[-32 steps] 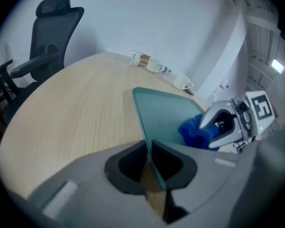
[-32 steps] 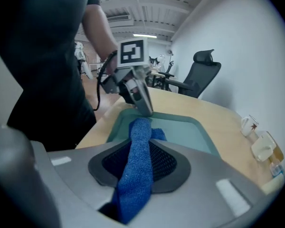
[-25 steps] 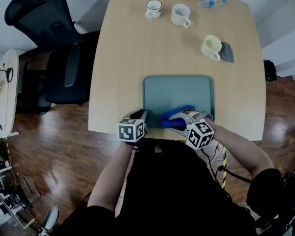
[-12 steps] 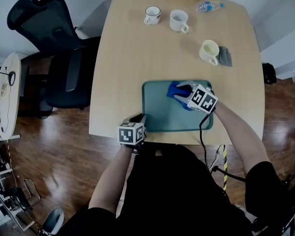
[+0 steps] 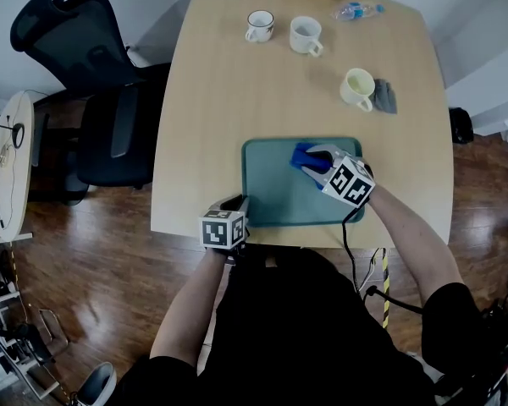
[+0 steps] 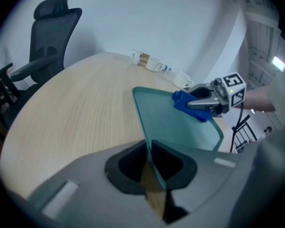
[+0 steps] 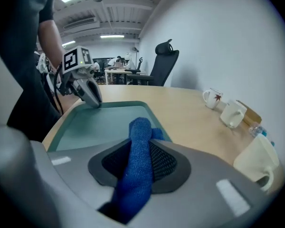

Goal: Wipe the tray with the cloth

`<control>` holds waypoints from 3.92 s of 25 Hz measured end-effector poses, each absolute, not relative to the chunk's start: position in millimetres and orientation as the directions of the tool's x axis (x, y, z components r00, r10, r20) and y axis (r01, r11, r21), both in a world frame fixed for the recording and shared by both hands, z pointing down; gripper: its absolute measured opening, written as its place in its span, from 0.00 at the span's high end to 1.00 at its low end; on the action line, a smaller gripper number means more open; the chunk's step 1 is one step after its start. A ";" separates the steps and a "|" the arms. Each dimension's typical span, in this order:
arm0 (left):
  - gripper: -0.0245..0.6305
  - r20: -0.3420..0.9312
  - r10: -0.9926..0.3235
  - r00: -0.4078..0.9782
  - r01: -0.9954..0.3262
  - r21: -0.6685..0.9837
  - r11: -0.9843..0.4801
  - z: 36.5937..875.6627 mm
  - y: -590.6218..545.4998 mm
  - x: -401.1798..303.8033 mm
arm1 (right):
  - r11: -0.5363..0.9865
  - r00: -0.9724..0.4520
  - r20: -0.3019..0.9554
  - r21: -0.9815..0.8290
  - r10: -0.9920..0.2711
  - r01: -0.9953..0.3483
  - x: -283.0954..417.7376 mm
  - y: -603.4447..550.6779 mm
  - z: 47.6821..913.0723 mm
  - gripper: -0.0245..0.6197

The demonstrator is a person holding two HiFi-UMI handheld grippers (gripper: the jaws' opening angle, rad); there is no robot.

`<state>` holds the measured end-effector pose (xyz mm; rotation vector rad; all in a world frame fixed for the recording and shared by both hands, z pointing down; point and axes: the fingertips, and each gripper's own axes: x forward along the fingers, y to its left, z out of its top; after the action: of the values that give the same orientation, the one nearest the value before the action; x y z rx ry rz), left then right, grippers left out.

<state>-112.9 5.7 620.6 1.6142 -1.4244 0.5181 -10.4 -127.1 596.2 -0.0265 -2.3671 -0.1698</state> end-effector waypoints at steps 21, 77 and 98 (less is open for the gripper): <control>0.90 0.794 -0.553 0.252 -0.943 0.330 0.045 622.7 6.5 -112.6 | 0.927 -0.668 0.713 0.071 0.211 0.369 32.3 1.4 597.9 0.79; 0.92 0.811 -0.549 0.202 -0.957 0.283 0.066 622.6 6.7 -117.0 | 0.970 -0.649 0.760 0.178 -0.027 0.168 54.2 -148.8 592.1 0.79; 0.92 0.800 -0.565 0.202 -0.957 0.284 0.060 622.5 6.4 -117.7 | 0.978 -0.720 0.679 0.012 0.146 0.210 91.3 20.8 582.0 0.79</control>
<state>-117.7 6.4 622.5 1.6141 -1.4706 0.5717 91.3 20.8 582.0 -0.2472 -2.3858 -0.1137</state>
